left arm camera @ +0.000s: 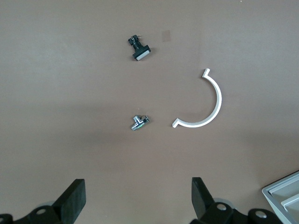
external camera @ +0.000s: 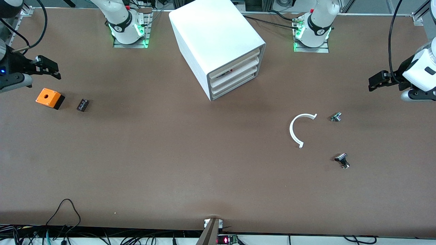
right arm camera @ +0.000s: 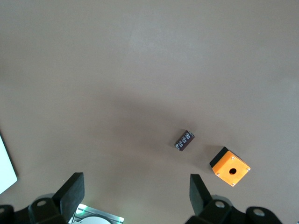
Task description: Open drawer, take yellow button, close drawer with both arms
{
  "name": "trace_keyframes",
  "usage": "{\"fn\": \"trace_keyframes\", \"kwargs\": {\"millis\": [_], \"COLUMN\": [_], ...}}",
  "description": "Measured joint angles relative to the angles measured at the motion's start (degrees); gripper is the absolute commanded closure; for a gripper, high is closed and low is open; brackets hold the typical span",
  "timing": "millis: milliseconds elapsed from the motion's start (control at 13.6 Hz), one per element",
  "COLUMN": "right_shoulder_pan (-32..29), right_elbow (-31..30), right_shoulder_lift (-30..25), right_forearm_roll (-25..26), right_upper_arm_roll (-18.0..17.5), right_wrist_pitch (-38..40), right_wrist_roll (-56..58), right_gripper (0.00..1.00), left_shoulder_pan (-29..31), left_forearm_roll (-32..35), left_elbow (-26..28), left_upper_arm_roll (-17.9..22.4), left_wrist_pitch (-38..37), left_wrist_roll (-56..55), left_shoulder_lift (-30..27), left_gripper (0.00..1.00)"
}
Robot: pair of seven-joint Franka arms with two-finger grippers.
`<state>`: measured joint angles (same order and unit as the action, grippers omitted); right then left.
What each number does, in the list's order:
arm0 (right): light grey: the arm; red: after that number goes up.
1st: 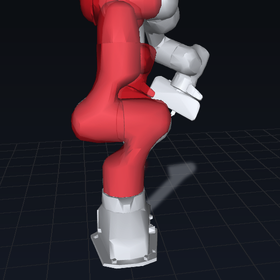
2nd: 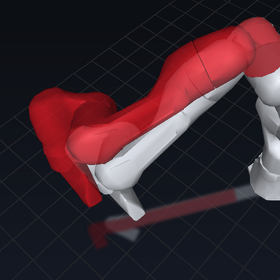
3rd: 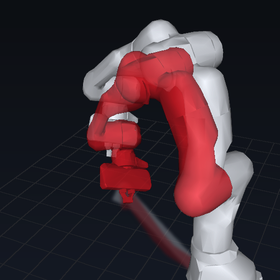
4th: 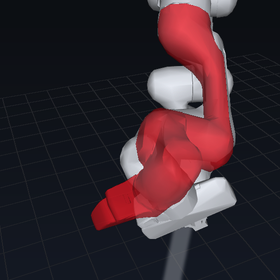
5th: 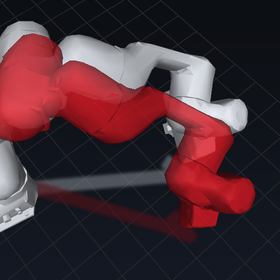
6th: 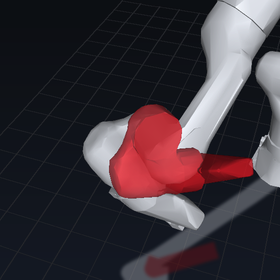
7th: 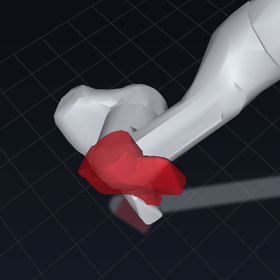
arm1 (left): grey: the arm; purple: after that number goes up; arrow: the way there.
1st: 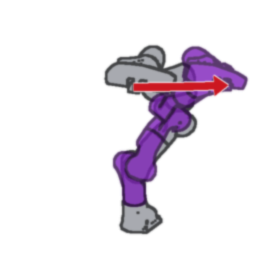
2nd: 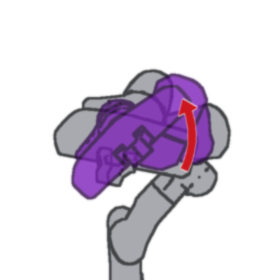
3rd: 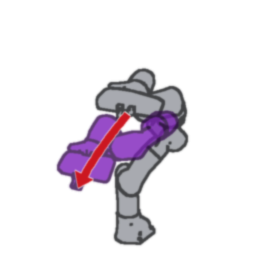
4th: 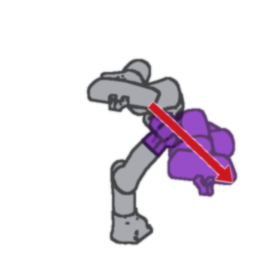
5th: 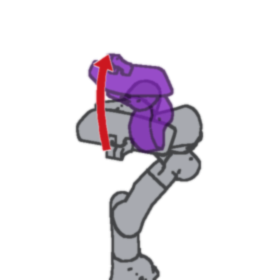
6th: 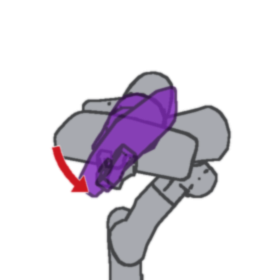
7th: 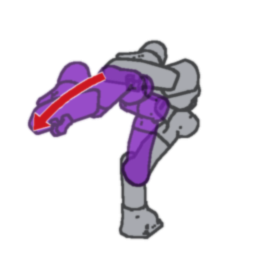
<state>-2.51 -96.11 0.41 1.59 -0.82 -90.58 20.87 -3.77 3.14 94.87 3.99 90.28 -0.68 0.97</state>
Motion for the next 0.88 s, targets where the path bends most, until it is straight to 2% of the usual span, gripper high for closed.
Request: {"fn": "trace_keyframes", "kwargs": {"millis": [294,588,882], "right_shoulder_pan": [0.8,1.2,1.3], "right_elbow": [2.3,2.7,2.7], "right_shoulder_lift": [3.2,3.6,3.7], "right_forearm_roll": [0.0,-0.1,-3.6], "right_upper_arm_roll": [-0.2,-0.2,-0.2], "right_wrist_pitch": [-0.1,-0.1,-0.1], "right_wrist_roll": [0.0,0.1,0.1], "right_gripper": [0.00,0.00,0.00], "left_shoulder_pan": [-0.1,-0.4,-1.9], "left_forearm_roll": [-0.5,-4.0,-4.5], "left_elbow": [-0.2,-0.2,-0.2], "left_upper_arm_roll": [-0.4,-0.7,-1.7], "left_wrist_pitch": [-0.9,-1.5,-1.6], "left_wrist_roll": [0.0,-0.1,-5.0], "left_shoulder_lift": [0.1,0.4,0.8], "left_gripper": [0.00,0.00,0.00]}}
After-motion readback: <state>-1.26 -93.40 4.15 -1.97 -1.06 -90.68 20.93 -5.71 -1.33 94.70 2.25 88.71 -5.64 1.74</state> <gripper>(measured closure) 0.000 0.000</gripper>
